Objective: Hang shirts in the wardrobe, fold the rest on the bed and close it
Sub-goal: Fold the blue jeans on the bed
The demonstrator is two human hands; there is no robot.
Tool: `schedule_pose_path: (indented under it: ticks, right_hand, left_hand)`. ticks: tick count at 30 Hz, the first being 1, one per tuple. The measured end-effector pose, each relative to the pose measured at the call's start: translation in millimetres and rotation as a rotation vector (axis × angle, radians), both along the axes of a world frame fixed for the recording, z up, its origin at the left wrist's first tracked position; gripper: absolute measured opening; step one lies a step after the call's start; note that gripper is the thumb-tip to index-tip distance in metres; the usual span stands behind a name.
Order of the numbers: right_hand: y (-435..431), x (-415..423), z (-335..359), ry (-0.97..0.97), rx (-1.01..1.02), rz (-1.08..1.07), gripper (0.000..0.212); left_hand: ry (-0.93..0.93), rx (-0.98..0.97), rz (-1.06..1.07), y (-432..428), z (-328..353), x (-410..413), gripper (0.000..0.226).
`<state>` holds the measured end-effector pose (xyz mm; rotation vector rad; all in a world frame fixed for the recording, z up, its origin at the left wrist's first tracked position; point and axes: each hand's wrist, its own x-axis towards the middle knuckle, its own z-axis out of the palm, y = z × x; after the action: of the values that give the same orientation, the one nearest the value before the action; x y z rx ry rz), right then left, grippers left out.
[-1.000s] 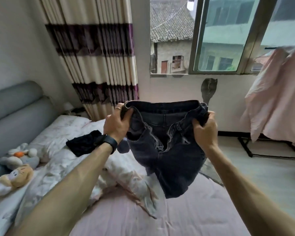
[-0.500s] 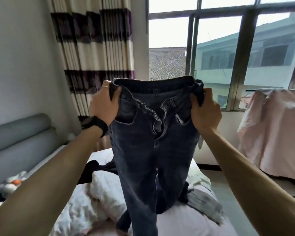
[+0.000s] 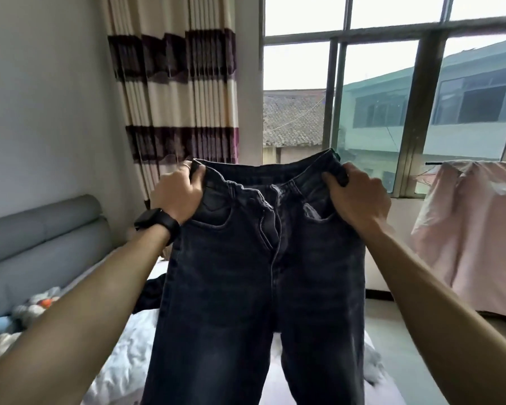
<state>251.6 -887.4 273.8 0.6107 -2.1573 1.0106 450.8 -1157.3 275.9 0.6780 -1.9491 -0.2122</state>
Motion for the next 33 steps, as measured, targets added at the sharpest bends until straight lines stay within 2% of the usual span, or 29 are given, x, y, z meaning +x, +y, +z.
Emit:
schedule_pose_path:
  ticks: [3, 6, 9, 11, 13, 14, 17, 19, 22, 23, 25, 27, 30, 31, 33]
  right_hand:
    - [0.9, -0.8, -37.4, -0.062, -0.043, -0.009, 0.039]
    - [-3.4, -4.3, -65.1, -0.199, -0.055, 0.044, 0.027]
    - [-4.3, -12.2, -76.6, -0.292, -0.060, 0.155, 0.022]
    - [-0.1, -20.7, -79.0, -0.323, -0.094, 0.212, 0.015]
    - [4.6, -25.3, -76.1, -0.414, -0.258, 0.318, 0.004]
    - [6.4, -26.6, -74.0, -0.474, -0.374, 0.389, 0.006]
    - [3.7, -26.8, -63.8, -0.659, -0.746, 0.627, 0.033]
    - [0.6, -26.1, -51.7, -0.805, -0.815, 0.724, 0.033]
    - [-3.6, -17.0, -27.9, -1.039, -0.612, 1.027, 0.024]
    - [-5.9, -12.1, -17.2, -1.052, -0.534, 1.094, 0.021]
    - [-14.3, -1.0, 0.5, -1.038, -0.453, 1.083, 0.021]
    - [-24.4, 8.2, 12.3, -0.969, -0.399, 0.979, 0.027]
    - [-30.3, 17.6, 11.5, -0.692, -0.119, 0.886, 0.028]
    - [-29.3, 19.1, 4.4, -0.673, -0.084, 0.890, 0.027]
    - [-30.0, 25.7, -4.6, -0.656, -0.134, 0.946, 0.037]
  left_hand:
    - [0.048, 0.284, -0.112, 5.9, -27.6, -11.1, 0.034]
    - [0.016, 0.592, -0.159, 18.9, -50.9, -25.1, 0.036]
    - [0.044, 0.612, -0.285, 19.9, -67.5, -35.6, 0.028]
    - [0.147, 0.700, -0.492, 17.0, -72.6, -37.3, 0.021]
    - [0.245, 0.840, -0.664, 16.7, -75.1, -33.7, 0.014]
    - [0.268, 0.874, -0.712, 17.4, -75.3, -32.2, 0.012]
    - [0.270, 0.936, -0.828, 20.7, -67.5, -31.0, 0.009]
    - [0.180, 0.961, -0.885, 23.4, -52.7, -28.4, 0.012]
    - [0.011, 1.053, -1.046, 26.4, -28.5, -26.5, 0.027]
    - [-0.017, 1.087, -1.118, 28.6, -19.7, -29.1, 0.029]
    - [-0.028, 1.145, -1.222, 35.0, -8.3, -36.6, 0.024]
    - [-0.010, 1.141, -1.265, 46.4, -3.1, -47.8, 0.018]
    - [0.048, 1.023, -1.213, 63.8, -3.0, -65.8, 0.019]
    - [0.064, 0.995, -1.207, 66.8, -4.6, -70.9, 0.014]
    - [0.039, 0.945, -1.209, 70.2, -7.1, -76.9, 0.008]
